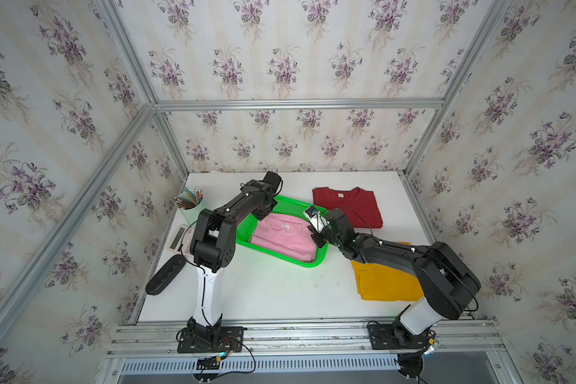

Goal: Put the folded t-shirts into the basket
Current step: Place the T-shirt in the bin.

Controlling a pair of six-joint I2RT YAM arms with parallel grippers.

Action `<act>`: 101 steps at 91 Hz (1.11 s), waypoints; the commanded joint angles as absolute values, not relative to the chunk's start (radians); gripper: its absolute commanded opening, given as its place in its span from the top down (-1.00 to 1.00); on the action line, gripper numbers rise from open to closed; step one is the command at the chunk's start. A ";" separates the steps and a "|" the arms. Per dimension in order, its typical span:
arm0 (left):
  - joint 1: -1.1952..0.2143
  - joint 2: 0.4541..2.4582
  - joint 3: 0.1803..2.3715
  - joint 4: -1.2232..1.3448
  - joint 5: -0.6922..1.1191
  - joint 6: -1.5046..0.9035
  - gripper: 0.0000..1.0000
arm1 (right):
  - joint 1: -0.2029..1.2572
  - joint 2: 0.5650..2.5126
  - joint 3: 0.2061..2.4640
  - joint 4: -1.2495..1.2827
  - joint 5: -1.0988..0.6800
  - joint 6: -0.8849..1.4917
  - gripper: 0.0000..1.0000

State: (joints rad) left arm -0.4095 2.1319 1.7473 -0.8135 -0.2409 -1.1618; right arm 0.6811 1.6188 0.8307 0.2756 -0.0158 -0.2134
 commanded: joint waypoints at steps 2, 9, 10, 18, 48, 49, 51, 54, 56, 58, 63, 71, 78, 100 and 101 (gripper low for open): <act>-0.404 2.153 1.763 -0.809 -0.265 -1.142 0.70 | 0.679 1.634 0.848 0.268 0.031 -0.191 0.46; -0.401 2.153 1.776 -0.815 -0.260 -1.125 -0.44 | 0.678 1.632 0.850 0.263 0.073 -0.164 -0.11; -0.401 2.152 1.779 -0.817 -0.259 -1.123 -0.57 | 0.679 1.631 0.849 0.263 0.079 -0.159 -0.14; -0.402 2.130 1.782 -0.823 -0.261 -1.112 -0.80 | 0.678 1.609 0.843 0.267 0.104 -0.143 -0.17; -0.403 1.901 1.703 -0.762 -0.276 -1.034 -0.81 | 0.677 1.438 0.838 0.239 0.297 0.029 -0.22; -0.403 1.889 1.694 -0.752 -0.275 -1.022 -0.81 | 0.678 1.429 0.836 0.238 0.308 0.036 -0.22; -0.403 1.864 1.669 -0.723 -0.273 -0.988 -0.81 | 0.678 1.413 0.834 0.233 0.329 0.052 -0.26; -0.406 1.821 1.629 -0.674 -0.270 -0.940 -0.81 | 0.678 1.386 0.832 0.215 0.373 0.075 -0.34; -0.410 1.794 1.593 -0.628 -0.269 -0.893 -0.81 | 0.678 1.372 0.833 0.199 0.404 0.093 -0.41; -0.413 1.762 1.559 -0.580 -0.263 -0.847 -0.81 | 0.677 1.356 0.837 0.173 0.438 0.111 -0.47; -0.424 1.694 1.471 -0.444 -0.231 -0.713 -0.81 | 0.673 1.330 0.848 0.110 0.486 0.148 -0.58; -0.454 1.607 1.346 -0.249 -0.135 -0.511 -0.81 | 0.656 1.292 0.863 -0.005 0.563 0.241 -0.65; -0.495 1.558 1.253 -0.089 -0.043 -0.362 -0.79 | 0.631 1.273 0.878 -0.122 0.540 0.346 -0.73; -0.607 1.561 1.192 -0.020 -0.041 -0.225 -0.76 | 0.576 1.345 0.913 -0.319 0.220 0.585 -0.64; -0.607 1.560 1.189 -0.019 -0.043 -0.230 -0.76 | 0.575 1.353 0.914 -0.321 0.204 0.598 -0.63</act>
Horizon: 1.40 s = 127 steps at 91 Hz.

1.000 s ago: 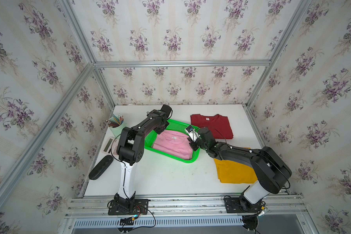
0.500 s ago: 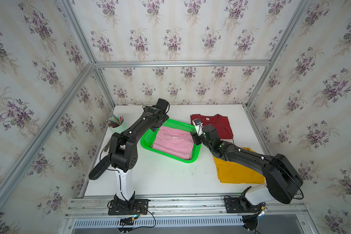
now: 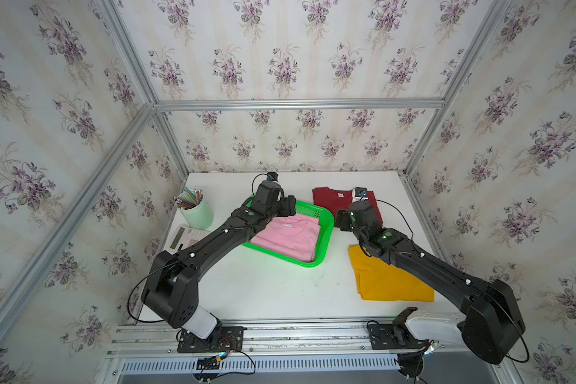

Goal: Put the folded t-shirts into the basket
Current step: Place the T-shirt in the bin, then adjust the bin at the center of the board.

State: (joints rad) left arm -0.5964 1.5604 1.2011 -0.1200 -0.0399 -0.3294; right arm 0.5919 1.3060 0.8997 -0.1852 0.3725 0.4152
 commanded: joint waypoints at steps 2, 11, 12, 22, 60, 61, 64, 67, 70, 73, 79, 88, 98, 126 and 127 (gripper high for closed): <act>-0.607 1.558 1.184 -0.014 -0.046 -0.235 -0.76 | 0.573 1.368 0.915 -0.324 0.174 0.620 -0.61; -0.607 1.545 1.174 -0.008 -0.060 -0.243 -0.77 | 0.570 1.434 0.914 -0.321 0.088 0.678 -0.52; -0.607 1.544 1.174 -0.009 -0.063 -0.244 -0.77 | 0.570 1.441 0.914 -0.318 0.082 0.682 -0.51; -0.606 1.535 1.174 -0.028 -0.116 -0.253 -0.78 | 0.569 1.491 0.916 -0.299 0.006 0.689 -0.47; -0.606 1.465 1.079 0.035 -0.317 -0.283 -0.79 | 0.576 1.653 0.992 -0.246 -0.121 0.596 -0.03; -0.606 1.463 1.077 0.037 -0.322 -0.284 -0.79 | 0.576 1.658 0.995 -0.249 -0.124 0.592 -0.02; -0.606 1.459 1.072 0.038 -0.336 -0.284 -0.78 | 0.581 1.671 1.005 -0.253 -0.130 0.579 0.03; -0.606 1.455 1.066 0.040 -0.345 -0.284 -0.78 | 0.585 1.682 1.014 -0.259 -0.133 0.564 0.06; -0.606 1.452 1.062 0.042 -0.353 -0.284 -0.79 | 0.589 1.692 1.022 -0.266 -0.133 0.550 0.09; -0.606 1.449 1.059 0.044 -0.358 -0.283 -0.79 | 0.593 1.701 1.029 -0.274 -0.133 0.535 0.12; -0.606 1.444 1.052 0.050 -0.362 -0.285 -0.79 | 0.594 1.716 1.040 -0.285 -0.132 0.507 0.22; -0.606 1.437 1.048 0.049 -0.365 -0.290 -0.78 | 0.597 1.730 1.047 -0.296 -0.133 0.473 0.37; -0.606 1.422 1.033 0.034 -0.376 -0.290 -0.79 | 0.597 1.743 1.060 -0.301 -0.140 0.442 0.48; -0.601 1.326 0.930 0.081 -0.433 -0.295 -0.78 | 0.600 1.794 1.152 -0.331 -0.164 0.371 0.50; -0.601 1.324 0.928 0.081 -0.433 -0.295 -0.78 | 0.601 1.797 1.159 -0.333 -0.166 0.364 0.50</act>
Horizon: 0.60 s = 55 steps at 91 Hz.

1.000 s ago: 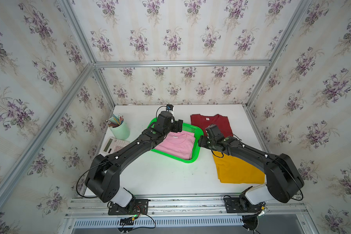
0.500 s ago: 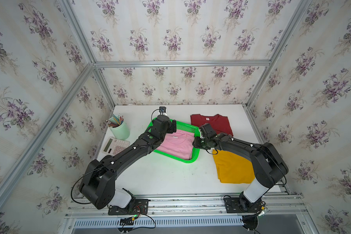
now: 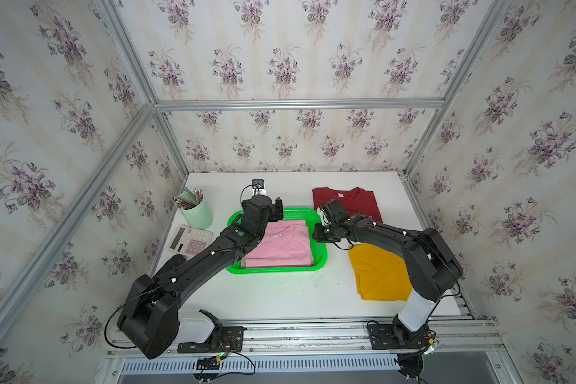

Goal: Put the folded t-shirts into the basket
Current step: Adjust the bin at the center of the board.

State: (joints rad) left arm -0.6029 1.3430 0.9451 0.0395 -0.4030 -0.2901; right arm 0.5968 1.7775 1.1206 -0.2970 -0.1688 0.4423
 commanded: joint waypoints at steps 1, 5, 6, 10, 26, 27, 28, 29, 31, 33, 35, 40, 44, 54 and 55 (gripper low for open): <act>-0.601 1.323 0.927 0.083 -0.433 -0.294 -0.78 | 0.601 1.800 1.166 -0.334 -0.167 0.359 0.50; -0.600 1.320 0.926 0.083 -0.432 -0.293 -0.78 | 0.602 1.811 1.195 -0.334 -0.179 0.332 0.51; -0.600 1.319 0.925 0.082 -0.432 -0.293 -0.78 | 0.603 1.814 1.201 -0.333 -0.183 0.327 0.51; -0.600 1.317 0.924 0.081 -0.433 -0.293 -0.78 | 0.604 1.830 1.228 -0.328 -0.194 0.309 0.51; -0.600 1.313 0.917 0.100 -0.370 -0.286 -0.78 | 0.600 1.920 1.379 -0.349 -0.126 0.208 0.46; -0.600 1.313 0.917 0.102 -0.362 -0.285 -0.78 | 0.599 1.925 1.390 -0.353 -0.113 0.200 0.44; -0.600 1.313 0.917 0.104 -0.354 -0.284 -0.78 | 0.598 1.930 1.399 -0.358 -0.100 0.195 0.42; -0.600 1.313 0.917 0.106 -0.345 -0.283 -0.78 | 0.597 1.935 1.407 -0.361 -0.088 0.190 0.39; -0.600 1.313 0.917 0.112 -0.323 -0.280 -0.78 | 0.595 1.943 1.427 -0.370 -0.062 0.181 0.31; -0.600 1.312 0.916 0.122 -0.300 -0.274 -0.78 | 0.592 1.948 1.440 -0.378 -0.040 0.173 0.24; -0.600 1.312 0.913 0.134 -0.276 -0.268 -0.78 | 0.590 1.951 1.455 -0.388 -0.023 0.167 0.15; -0.600 1.309 0.903 0.172 -0.215 -0.258 -0.78 | 0.584 1.947 1.482 -0.416 0.012 0.172 -0.01; -0.600 1.309 0.893 0.205 -0.167 -0.249 -0.78 | 0.580 1.928 1.498 -0.440 0.014 0.190 -0.09; -0.602 1.317 0.882 0.280 -0.011 -0.195 -0.77 | 0.579 1.831 1.476 -0.465 -0.019 0.270 -0.24; -0.603 1.319 0.882 0.286 0.005 -0.191 -0.76 | 0.579 1.818 1.467 -0.465 -0.019 0.278 -0.25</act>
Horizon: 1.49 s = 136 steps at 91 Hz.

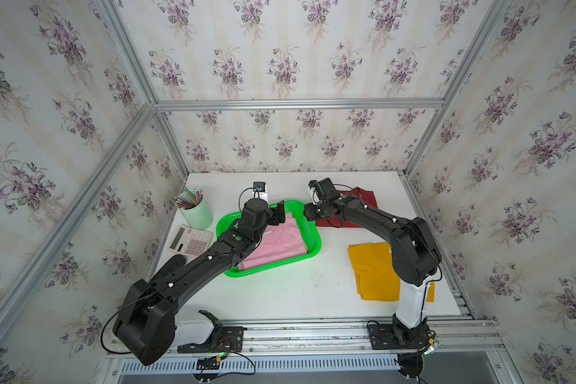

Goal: Put the folded t-shirts into the basket
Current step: Adjust the bin at the center of the board, then pick up the T-shirt from the center of the board.

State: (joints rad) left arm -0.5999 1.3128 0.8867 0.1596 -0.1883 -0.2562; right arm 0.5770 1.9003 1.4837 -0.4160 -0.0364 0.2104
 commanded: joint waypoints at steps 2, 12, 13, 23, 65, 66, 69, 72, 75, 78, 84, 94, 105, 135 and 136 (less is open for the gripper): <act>-0.605 1.323 0.883 0.297 0.031 -0.178 -0.76 | 0.580 1.789 1.451 -0.465 -0.012 0.296 -0.27; -0.623 1.345 0.882 0.352 0.135 -0.128 -0.74 | 0.575 1.638 1.325 -0.465 0.128 0.386 -0.34; -0.626 1.347 0.880 0.359 0.141 -0.125 -0.74 | 0.573 1.622 1.310 -0.465 0.145 0.396 -0.35; -0.656 1.367 0.873 0.415 0.186 -0.084 -0.73 | 0.503 1.462 1.119 -0.456 0.255 0.506 -0.37; -0.750 1.503 0.909 0.475 0.236 0.054 -0.66 | 0.347 1.333 0.539 -0.303 -0.126 0.634 0.48; -0.750 1.503 0.908 0.475 0.235 0.057 -0.66 | 0.347 1.338 0.532 -0.300 -0.133 0.634 0.48; -0.751 1.504 0.907 0.475 0.232 0.067 -0.66 | 0.347 1.347 0.516 -0.292 -0.156 0.634 0.51; -0.754 1.508 0.909 0.471 0.232 0.076 -0.66 | 0.348 1.355 0.500 -0.290 -0.188 0.634 0.53; -0.757 1.512 0.913 0.463 0.232 0.085 -0.66 | 0.350 1.357 0.488 -0.291 -0.223 0.632 0.59; -0.760 1.518 0.918 0.452 0.235 0.094 -0.66 | 0.358 1.352 0.479 -0.298 -0.261 0.632 0.63; -0.769 1.539 0.927 0.438 0.255 0.114 -0.66 | 0.394 1.327 0.463 -0.328 -0.330 0.628 0.64; -0.772 1.576 0.930 0.445 0.305 0.106 -0.66 | 0.495 1.246 0.445 -0.412 -0.362 0.647 0.60; -0.775 1.609 0.938 0.452 0.382 0.097 -0.65 | 0.508 1.114 0.431 -0.517 -0.334 0.722 0.31; -0.876 1.657 0.988 0.304 0.375 0.256 -0.63 | 0.410 1.200 0.819 -0.618 0.103 0.756 -0.20; -0.880 1.658 0.991 0.295 0.371 0.261 -0.63 | 0.401 1.210 0.828 -0.616 0.119 0.755 -0.20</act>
